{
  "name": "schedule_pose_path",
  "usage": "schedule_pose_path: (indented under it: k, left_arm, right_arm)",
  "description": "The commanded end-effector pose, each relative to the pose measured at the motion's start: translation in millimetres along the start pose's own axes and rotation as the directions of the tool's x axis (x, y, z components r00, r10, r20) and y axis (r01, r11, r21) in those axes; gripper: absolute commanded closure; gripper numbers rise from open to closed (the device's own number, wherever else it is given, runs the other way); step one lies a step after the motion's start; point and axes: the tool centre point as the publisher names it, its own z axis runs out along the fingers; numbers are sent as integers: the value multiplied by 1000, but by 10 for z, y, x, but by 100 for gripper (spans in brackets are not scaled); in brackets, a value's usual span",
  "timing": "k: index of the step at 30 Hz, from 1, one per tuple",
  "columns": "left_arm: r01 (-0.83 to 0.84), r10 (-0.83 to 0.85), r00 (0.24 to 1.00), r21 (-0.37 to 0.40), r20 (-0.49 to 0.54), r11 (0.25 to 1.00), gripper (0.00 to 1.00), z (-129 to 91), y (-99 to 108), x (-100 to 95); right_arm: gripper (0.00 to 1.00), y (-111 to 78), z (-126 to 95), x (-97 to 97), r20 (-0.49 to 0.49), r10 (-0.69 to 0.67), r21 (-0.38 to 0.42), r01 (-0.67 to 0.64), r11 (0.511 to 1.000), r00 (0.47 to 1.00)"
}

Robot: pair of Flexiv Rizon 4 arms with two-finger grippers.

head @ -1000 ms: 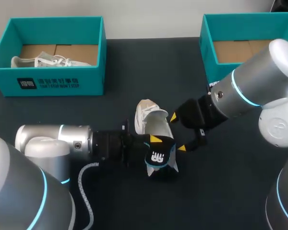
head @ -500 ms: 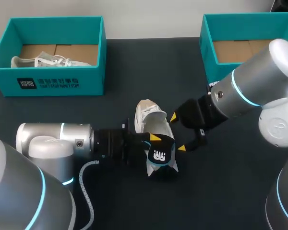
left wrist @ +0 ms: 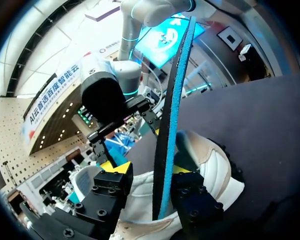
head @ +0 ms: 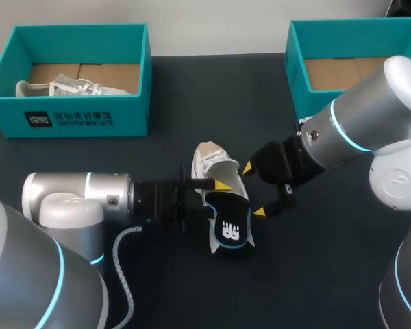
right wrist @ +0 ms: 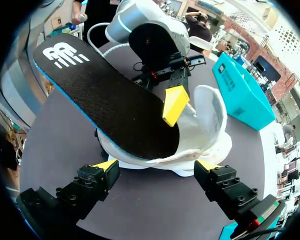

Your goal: Take the shoe out of the shoebox, open the shoe tongue, remove and reinsert the insole, then place the shoe into the shoebox

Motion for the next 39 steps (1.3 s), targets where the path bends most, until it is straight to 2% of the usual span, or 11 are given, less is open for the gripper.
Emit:
schedule_pose_path:
  k: [1,6,13,14,15,17,18,27,31,39]
  left_arm:
    - [-3,3,1000,3,-5,1000,56,-28,-52,11]
    - [2,-2,1000,27,-2,1000,55,-34,-172,-4]
    - [-9,9,1000,58,-6,998,57,-3,-393,83]
    - [-10,10,1000,60,-8,998,60,4,-405,101]
    - [-10,11,1000,62,-11,998,69,12,-398,116]
    - [-3,4,1000,63,-17,998,96,25,-374,148]
    - [0,2,1000,62,-20,998,100,35,-357,169]
    - [-19,21,999,36,-40,999,100,94,-108,248]
    - [-37,38,998,31,-40,999,100,88,-18,221]
    - [-61,60,998,-26,-36,998,100,14,196,153]
  right_arm:
    - [0,7,7,8,1,1,3,-1,1000,1000]
    - [0,7,7,8,1,1,3,-1,1000,1000]
    - [0,7,7,8,1,1,3,-1,1000,1000]
    - [0,7,7,8,1,1,3,-1,1000,1000]
    - [0,7,7,8,1,1,3,-1,1000,1000]
    - [0,7,7,8,1,1,3,-1,1000,1000]
    - [0,7,7,8,1,1,3,-1,1000,1000]
    - [0,7,7,8,1,1,3,-1,1000,1000]
    - [0,7,7,8,1,1,3,-1,1000,1000]
    - [0,7,7,8,1,1,3,-1,1000,1000]
